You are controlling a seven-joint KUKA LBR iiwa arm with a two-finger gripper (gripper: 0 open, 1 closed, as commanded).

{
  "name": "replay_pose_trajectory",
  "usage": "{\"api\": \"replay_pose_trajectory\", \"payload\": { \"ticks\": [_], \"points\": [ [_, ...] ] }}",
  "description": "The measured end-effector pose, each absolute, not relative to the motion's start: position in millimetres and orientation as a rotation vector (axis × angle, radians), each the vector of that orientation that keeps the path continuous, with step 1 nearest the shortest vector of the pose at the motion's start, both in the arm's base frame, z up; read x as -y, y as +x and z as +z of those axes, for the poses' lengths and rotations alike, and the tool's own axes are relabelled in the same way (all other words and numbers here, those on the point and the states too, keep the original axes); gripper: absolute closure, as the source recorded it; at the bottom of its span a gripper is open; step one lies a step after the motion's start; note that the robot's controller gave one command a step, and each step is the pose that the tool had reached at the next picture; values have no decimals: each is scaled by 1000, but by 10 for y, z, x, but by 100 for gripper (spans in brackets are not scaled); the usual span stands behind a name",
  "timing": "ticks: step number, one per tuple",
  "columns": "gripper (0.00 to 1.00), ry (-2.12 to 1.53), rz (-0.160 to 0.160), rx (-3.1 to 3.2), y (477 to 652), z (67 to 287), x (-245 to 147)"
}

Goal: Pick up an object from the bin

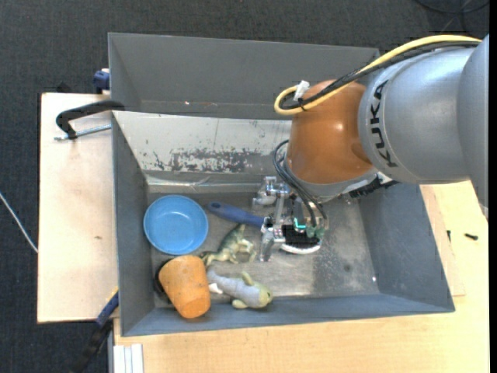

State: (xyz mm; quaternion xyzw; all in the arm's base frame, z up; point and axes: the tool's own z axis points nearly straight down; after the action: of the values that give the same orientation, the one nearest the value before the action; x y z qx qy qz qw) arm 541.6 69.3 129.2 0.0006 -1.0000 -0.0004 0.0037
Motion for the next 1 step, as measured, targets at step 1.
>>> {"api": "replay_pose_trajectory", "payload": {
  "ticks": [1],
  "points": [
    [0, -382, 2, 3110, 5474, 741, -986]
  ]
}}
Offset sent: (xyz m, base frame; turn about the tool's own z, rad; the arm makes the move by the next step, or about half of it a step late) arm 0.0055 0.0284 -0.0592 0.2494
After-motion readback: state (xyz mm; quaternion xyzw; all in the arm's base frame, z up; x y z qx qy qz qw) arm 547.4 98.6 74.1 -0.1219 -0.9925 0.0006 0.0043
